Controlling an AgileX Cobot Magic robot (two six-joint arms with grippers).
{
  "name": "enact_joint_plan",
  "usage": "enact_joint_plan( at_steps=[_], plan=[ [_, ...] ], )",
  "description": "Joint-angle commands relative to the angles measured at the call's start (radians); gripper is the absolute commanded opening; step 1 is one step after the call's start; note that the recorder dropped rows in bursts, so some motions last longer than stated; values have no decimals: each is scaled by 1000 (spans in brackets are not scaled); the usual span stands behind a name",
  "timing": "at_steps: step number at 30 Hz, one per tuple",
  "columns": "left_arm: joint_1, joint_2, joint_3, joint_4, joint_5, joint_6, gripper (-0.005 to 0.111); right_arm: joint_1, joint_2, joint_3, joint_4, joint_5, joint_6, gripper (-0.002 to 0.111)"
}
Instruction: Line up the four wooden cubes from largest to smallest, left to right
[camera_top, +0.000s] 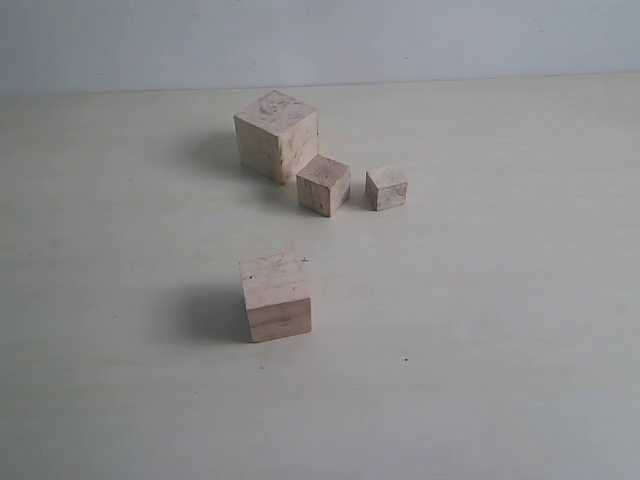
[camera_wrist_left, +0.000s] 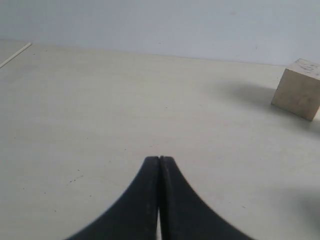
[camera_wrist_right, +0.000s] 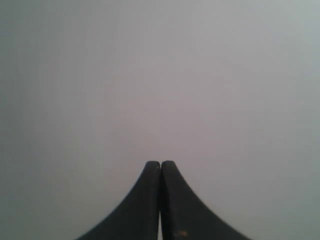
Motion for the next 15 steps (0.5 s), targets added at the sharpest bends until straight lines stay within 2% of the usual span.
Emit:
enact_joint_plan(
  at_steps=[1, 5, 8, 12, 15],
  plan=[
    [-6, -6, 4, 2, -5, -5, 0, 145, 274, -154, -11, 184, -175, 0],
    [-6, -6, 4, 2, -5, -5, 0, 248, 515, -292, -11, 347, -294, 0],
    [-6, -6, 4, 2, -5, -5, 0, 271, 679, -388, -11, 473, -354, 0],
    [-6, -6, 4, 2, -5, -5, 0, 271, 859, -491, -4, 708, -333, 0],
    [-6, -6, 4, 2, -5, -5, 0, 271, 942, -530, 31, 873, -228, 0]
  ],
)
